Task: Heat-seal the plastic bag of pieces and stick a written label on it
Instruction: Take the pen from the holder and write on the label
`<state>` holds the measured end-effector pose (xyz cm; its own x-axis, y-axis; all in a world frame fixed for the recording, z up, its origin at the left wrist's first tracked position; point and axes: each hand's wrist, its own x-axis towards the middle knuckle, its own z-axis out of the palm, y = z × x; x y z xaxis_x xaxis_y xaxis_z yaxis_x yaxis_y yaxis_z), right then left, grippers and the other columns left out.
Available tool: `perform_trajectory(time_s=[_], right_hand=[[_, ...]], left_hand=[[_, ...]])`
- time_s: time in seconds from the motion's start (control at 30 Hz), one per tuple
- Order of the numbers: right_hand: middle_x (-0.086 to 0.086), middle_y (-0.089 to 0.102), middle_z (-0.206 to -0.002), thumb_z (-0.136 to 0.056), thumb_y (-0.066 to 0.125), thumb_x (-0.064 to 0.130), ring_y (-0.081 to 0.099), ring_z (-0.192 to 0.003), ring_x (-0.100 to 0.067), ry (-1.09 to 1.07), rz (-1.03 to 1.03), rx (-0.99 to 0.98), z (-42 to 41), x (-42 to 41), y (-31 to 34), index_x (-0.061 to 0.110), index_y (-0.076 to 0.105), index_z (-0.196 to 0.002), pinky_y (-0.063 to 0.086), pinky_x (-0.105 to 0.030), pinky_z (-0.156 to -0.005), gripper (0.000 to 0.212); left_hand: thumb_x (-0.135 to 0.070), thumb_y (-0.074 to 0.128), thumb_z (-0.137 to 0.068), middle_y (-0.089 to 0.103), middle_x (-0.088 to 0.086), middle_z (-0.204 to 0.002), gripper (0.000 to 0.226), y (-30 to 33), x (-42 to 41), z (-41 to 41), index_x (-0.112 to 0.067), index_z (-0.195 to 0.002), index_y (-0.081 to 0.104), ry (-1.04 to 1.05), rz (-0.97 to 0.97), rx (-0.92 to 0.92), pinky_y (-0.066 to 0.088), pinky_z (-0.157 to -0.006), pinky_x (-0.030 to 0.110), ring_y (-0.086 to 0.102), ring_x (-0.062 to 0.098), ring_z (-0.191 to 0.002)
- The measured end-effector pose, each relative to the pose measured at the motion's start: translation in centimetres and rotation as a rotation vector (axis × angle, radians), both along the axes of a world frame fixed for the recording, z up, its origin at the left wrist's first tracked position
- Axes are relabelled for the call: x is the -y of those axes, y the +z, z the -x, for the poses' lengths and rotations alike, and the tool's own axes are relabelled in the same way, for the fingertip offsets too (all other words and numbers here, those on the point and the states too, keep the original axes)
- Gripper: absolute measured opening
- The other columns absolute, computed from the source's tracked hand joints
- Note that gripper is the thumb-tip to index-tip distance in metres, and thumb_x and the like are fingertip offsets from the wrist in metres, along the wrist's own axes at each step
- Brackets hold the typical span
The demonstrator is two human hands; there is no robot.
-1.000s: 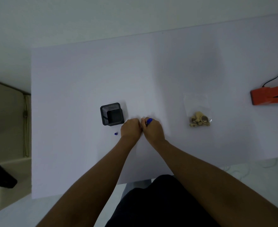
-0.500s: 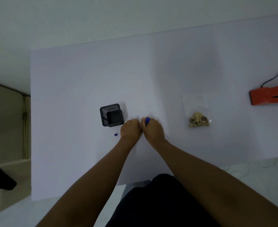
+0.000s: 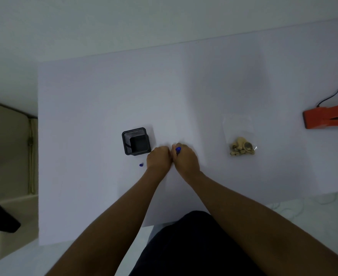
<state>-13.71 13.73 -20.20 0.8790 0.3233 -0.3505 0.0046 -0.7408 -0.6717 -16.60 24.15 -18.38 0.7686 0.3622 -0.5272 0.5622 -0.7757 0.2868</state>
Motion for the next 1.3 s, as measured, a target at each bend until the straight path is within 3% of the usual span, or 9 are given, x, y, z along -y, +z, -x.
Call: perform_trajectory(time_s=[0.1,0.47,1.03,1.3], right_hand=[[-0.004,0.058,-0.074,-0.102,0.044,0.027,0.055,-0.067,-0.020,0.009,0.015,0.010,-0.07,0.14,-0.09,0.014,0.053,-0.074,0.040,-0.030,-0.064,0.032],[-0.007,0.059,-0.077,-0.102,0.043,0.028,0.058,-0.072,-0.025,-0.030,-0.027,-0.006,-0.15,0.42,-0.28,0.015,0.051,-0.075,0.052,-0.041,-0.069,0.030],[-0.007,0.059,-0.080,-0.105,0.043,0.031,0.058,-0.073,-0.023,-0.026,0.016,0.032,-0.04,0.38,-0.07,0.011,0.055,-0.083,0.050,-0.036,-0.069,0.032],[-0.004,0.054,-0.076,-0.105,0.043,0.031,0.052,-0.068,-0.019,-0.040,0.023,0.042,-0.14,0.57,0.01,0.016,0.047,-0.079,0.038,-0.028,-0.064,0.030]], left_hand=[[-0.019,0.055,-0.094,0.068,0.007,-0.080,0.015,0.15,0.06,0.00,-0.012,-0.085,0.065,0.001,0.007,-0.004,0.053,-0.066,0.033,0.066,0.024,-0.072],[-0.027,0.059,-0.094,0.069,0.008,-0.079,0.020,-0.03,0.00,0.13,-0.012,-0.083,0.066,0.000,0.014,0.014,0.055,-0.068,0.035,0.067,0.024,-0.072],[-0.027,0.060,-0.094,0.067,0.007,-0.080,0.018,0.02,0.04,0.18,-0.011,-0.087,0.067,0.003,0.030,0.021,0.054,-0.069,0.034,0.067,0.023,-0.075],[-0.028,0.063,-0.092,0.070,0.007,-0.083,0.017,-0.22,0.07,0.11,-0.013,-0.088,0.069,0.001,0.022,0.018,0.059,-0.076,0.038,0.067,0.023,-0.076]])
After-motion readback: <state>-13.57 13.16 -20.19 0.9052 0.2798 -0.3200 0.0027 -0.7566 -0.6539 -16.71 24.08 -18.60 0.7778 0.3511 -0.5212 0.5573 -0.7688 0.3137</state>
